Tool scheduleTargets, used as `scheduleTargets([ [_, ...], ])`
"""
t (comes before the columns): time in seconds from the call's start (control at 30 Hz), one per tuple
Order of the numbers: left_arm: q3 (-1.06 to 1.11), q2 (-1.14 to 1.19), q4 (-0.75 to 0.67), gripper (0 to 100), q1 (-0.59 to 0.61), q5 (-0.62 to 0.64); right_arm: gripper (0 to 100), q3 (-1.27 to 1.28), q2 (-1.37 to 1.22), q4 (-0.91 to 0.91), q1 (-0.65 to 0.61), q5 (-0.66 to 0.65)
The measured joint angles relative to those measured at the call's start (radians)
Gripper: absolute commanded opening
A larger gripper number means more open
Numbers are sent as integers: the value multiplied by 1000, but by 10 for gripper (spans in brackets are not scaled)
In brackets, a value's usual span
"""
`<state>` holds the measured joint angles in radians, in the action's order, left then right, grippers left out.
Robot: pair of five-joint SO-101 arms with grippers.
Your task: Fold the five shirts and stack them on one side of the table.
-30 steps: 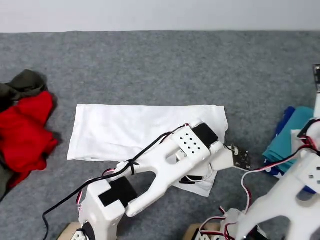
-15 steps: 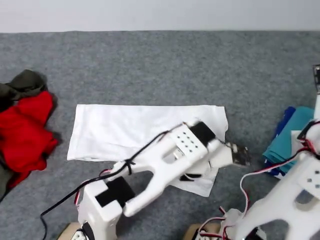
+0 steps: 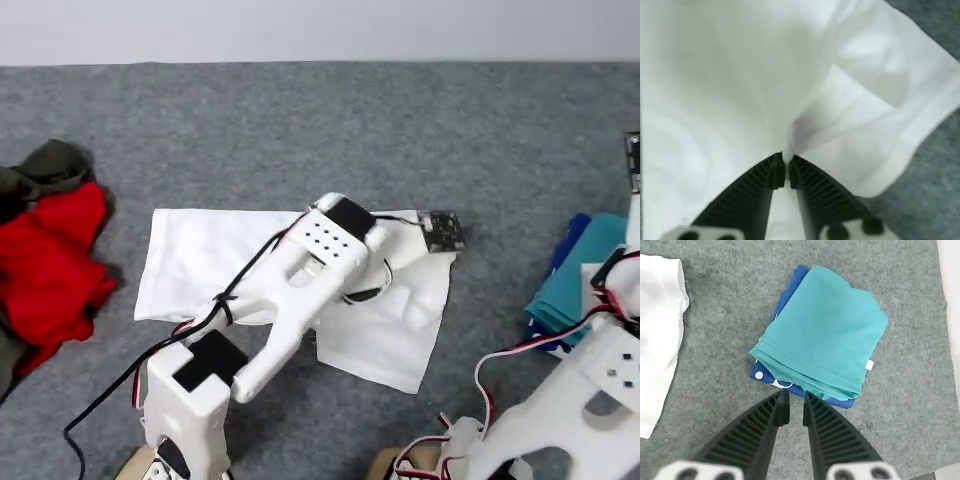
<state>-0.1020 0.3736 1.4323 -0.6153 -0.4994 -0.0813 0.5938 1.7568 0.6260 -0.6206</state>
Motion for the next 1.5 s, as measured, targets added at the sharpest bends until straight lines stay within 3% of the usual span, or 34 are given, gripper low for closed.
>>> scheduleTargets([
  [0.37, -2, 74, -115, 9, 63, -35, 64, 0, 0, 0, 0, 0],
  [0.8, -186, 144, -68, 122, 115, -40, 64, 0, 0, 0, 0, 0],
  [1.03, -206, 146, -44, 99, 140, -40, 64, 0, 0, 0, 0, 0],
  [1.23, -221, 146, 103, 6, 52, -35, 64, 0, 0, 0, 0, 0],
  [1.37, -224, 146, 212, 10, -52, -31, 64, 0, 0, 0, 0, 0],
  [1.5, -224, 146, 269, 92, -138, 28, 64, 3, 0, 0, 0, 0],
])
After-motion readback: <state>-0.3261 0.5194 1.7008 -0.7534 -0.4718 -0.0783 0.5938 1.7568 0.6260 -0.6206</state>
